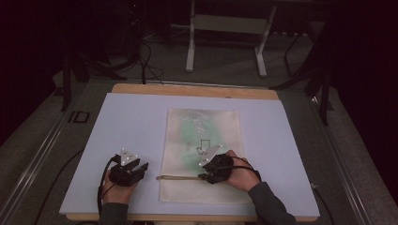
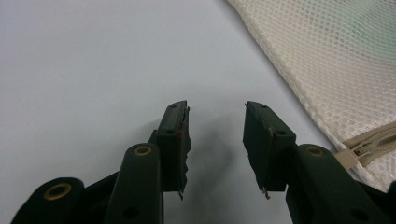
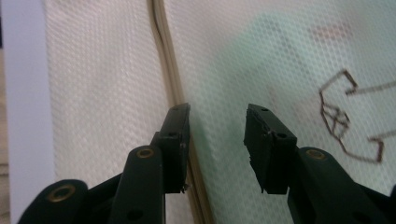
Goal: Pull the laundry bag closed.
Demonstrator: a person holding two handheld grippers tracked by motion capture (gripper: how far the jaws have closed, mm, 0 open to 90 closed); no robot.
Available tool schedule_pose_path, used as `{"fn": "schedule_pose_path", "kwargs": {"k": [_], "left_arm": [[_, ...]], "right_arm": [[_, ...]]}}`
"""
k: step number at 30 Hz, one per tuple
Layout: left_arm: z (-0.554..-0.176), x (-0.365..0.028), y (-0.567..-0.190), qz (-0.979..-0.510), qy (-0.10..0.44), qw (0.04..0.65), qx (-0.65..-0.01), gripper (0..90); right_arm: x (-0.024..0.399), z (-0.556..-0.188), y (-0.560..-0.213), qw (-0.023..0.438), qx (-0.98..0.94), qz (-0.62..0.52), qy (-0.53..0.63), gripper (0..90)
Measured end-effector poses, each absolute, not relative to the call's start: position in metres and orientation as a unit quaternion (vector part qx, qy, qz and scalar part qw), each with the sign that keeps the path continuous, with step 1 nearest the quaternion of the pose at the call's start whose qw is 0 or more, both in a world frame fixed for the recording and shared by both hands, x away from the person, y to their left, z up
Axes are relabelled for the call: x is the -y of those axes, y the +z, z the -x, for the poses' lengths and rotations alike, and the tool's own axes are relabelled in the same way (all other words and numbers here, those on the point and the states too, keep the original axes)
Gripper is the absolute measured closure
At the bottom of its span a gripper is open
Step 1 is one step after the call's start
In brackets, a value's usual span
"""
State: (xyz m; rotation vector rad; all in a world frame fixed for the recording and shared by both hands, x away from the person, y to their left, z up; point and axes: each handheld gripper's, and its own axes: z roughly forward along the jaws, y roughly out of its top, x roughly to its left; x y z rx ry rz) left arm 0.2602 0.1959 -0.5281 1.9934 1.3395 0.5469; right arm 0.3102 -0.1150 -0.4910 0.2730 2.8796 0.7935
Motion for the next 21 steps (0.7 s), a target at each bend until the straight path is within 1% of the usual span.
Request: {"fn": "schedule_pose_path", "kwargs": {"k": [8, 15, 21], "left_arm": [[-0.260, -0.197, -0.529, -0.763, 0.205, 0.337, -0.513, 59.5], [-0.260, -0.194, -0.529, -0.768, 0.210, 0.337, -0.502, 58.5], [-0.260, -0.194, -0.529, -0.770, 0.210, 0.335, -0.501, 58.5]], "right_arm": [[0.095, -0.310, -0.490, 0.059, -0.958, -0.076, 0.270, 59.4], [0.076, -0.309, -0.494, 0.047, -0.958, -0.069, 0.274, 54.8], [0.065, -0.307, -0.497, 0.043, -0.960, -0.060, 0.271, 54.3]]}}
